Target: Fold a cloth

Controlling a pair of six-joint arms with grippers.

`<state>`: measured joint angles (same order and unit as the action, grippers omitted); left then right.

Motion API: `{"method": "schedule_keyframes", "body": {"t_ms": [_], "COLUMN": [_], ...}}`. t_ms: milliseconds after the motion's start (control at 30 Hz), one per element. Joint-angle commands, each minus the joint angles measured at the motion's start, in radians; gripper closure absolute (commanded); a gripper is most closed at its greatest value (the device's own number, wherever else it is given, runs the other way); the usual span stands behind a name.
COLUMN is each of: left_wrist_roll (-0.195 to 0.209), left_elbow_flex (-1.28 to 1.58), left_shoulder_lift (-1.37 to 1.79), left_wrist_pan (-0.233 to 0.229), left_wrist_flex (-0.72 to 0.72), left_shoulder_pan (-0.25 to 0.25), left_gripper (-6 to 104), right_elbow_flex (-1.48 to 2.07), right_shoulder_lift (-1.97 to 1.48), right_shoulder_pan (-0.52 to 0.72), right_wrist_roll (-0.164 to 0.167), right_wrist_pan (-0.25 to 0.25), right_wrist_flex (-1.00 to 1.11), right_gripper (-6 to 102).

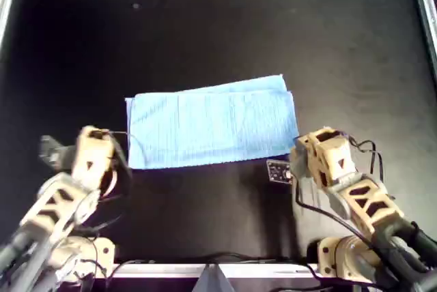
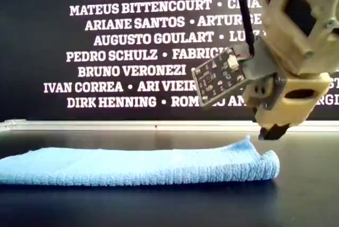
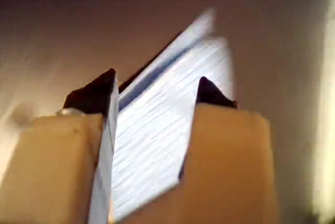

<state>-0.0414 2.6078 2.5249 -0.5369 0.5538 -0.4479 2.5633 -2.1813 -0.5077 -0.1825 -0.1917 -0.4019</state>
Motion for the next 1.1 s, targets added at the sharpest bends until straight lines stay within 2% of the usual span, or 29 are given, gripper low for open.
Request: {"method": "schedule_keyframes", "body": {"t_ms": [0, 100, 300, 400, 467, 600, 767, 900, 1000, 1067], "left_wrist_roll": [-0.006, -0.006, -0.005, -0.005, -0.005, -0.005, 0.009, 0.014, 0.015, 0.015], "left_elbow_flex": [-0.014, -0.014, 0.008, 0.069, 0.126, 0.196, 0.178, 0.179, 0.181, 0.187], "left_shoulder_lift": [0.209, 0.345, 0.545, 0.549, 0.549, 0.549, 0.551, 0.552, 0.554, 0.554], "left_wrist_pan": [-0.121, -0.170, -0.161, -0.158, -0.158, -0.158, -0.158, -0.155, -0.121, -0.063], "left_wrist_flex": [0.014, 0.012, 0.011, 0.009, 0.006, 0.002, -0.002, -0.009, -0.009, -0.009], "left_shoulder_pan": [-0.011, -0.011, -0.012, -0.025, -0.026, -0.028, -0.028, -0.028, -0.028, -0.028], "left_gripper": [44, 44, 43, 43, 43, 43, 43, 43, 43, 43], "right_elbow_flex": [-0.009, -0.009, 0.069, 0.104, 0.089, 0.038, -0.061, -0.114, -0.152, -0.166], "right_shoulder_lift": [-0.072, -0.123, -0.314, -0.324, -0.278, -0.097, 0.141, 0.184, 0.215, 0.219], "right_shoulder_pan": [0.003, 0.003, 0.003, 0.003, -0.005, 0.000, -0.008, -0.002, 0.000, -0.008], "right_wrist_roll": [0.003, 0.003, 0.005, 0.008, 0.009, 0.041, 0.028, 0.026, 0.026, 0.026], "right_wrist_pan": [-0.011, -0.011, -0.009, -0.003, 0.011, 0.012, 0.012, 0.011, 0.011, 0.011], "right_wrist_flex": [0.012, 0.012, 0.012, 0.012, 0.011, 0.011, 0.011, 0.012, 0.012, 0.012], "right_gripper": [51, 50, 50, 50, 50, 50, 49, 44, 38, 38]}}
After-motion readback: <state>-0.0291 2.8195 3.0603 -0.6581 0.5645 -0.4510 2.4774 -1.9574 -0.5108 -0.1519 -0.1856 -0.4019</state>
